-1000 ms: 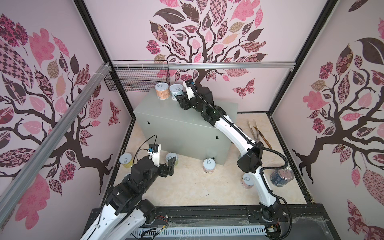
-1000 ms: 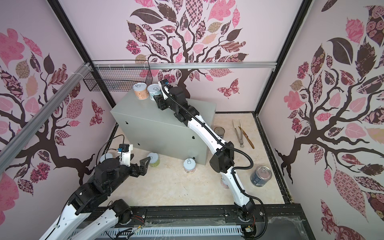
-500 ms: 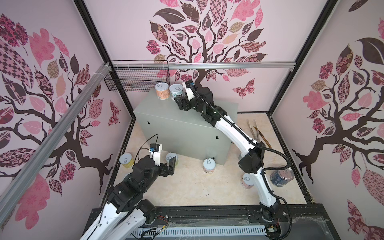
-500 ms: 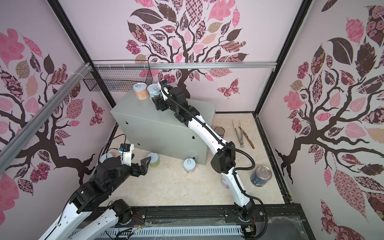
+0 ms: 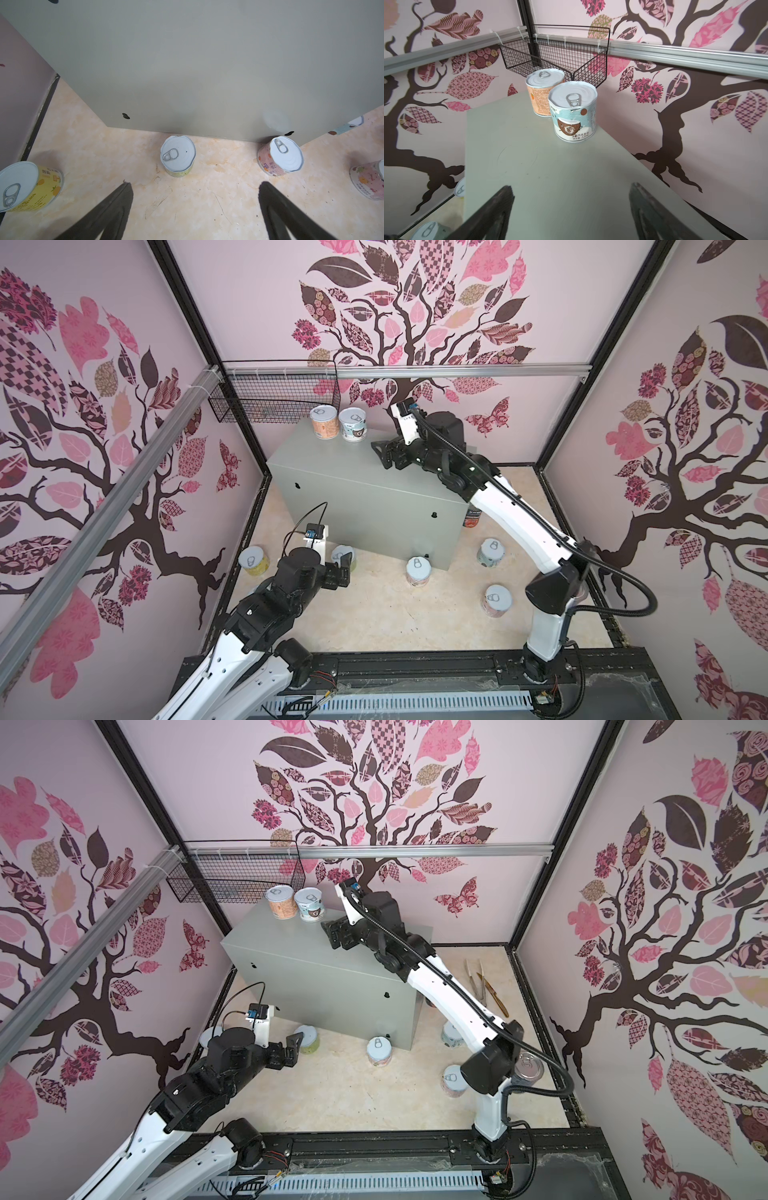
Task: Place and organize the canned foods onto the counter
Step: 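Withdraw the right gripper down while the left gripper lowers onto a white-lidded can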
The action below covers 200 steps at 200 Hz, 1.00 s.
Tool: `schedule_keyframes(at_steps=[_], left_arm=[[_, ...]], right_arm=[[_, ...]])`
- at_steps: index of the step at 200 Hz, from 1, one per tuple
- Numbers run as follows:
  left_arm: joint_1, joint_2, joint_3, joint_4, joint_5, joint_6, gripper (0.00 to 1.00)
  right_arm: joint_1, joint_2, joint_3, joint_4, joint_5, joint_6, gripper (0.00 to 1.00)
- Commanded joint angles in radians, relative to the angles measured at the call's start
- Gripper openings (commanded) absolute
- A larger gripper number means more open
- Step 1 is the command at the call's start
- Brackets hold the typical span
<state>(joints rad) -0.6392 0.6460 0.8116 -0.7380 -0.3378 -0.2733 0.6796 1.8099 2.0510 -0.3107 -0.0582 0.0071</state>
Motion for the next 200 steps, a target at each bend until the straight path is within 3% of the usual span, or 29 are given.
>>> schedule_keyframes(at_steps=[1, 64, 125, 166, 200], left_arm=[[0.004, 0.02, 0.052, 0.0, -0.036, -0.031, 0.98], [0.004, 0.034, -0.041, 0.044, -0.079, -0.146, 0.98], [0.003, 0.12, -0.137, 0.178, -0.066, -0.256, 0.98], [0.002, 0.25, -0.199, 0.302, -0.102, -0.295, 0.98], [0.003, 0.341, -0.25, 0.413, -0.148, -0.319, 0.98]], right_arm=[[-0.009, -0.189, -0.111, 0.008, 0.024, 0.038, 0.91], [-0.018, -0.643, -0.597, 0.01, 0.163, 0.127, 0.94], [-0.023, -0.963, -0.847, -0.082, 0.336, 0.213, 0.97], [-0.024, -1.146, -1.06, -0.109, 0.437, 0.345, 1.0], [-0.023, -1.319, -1.252, -0.161, 0.45, 0.495, 1.0]])
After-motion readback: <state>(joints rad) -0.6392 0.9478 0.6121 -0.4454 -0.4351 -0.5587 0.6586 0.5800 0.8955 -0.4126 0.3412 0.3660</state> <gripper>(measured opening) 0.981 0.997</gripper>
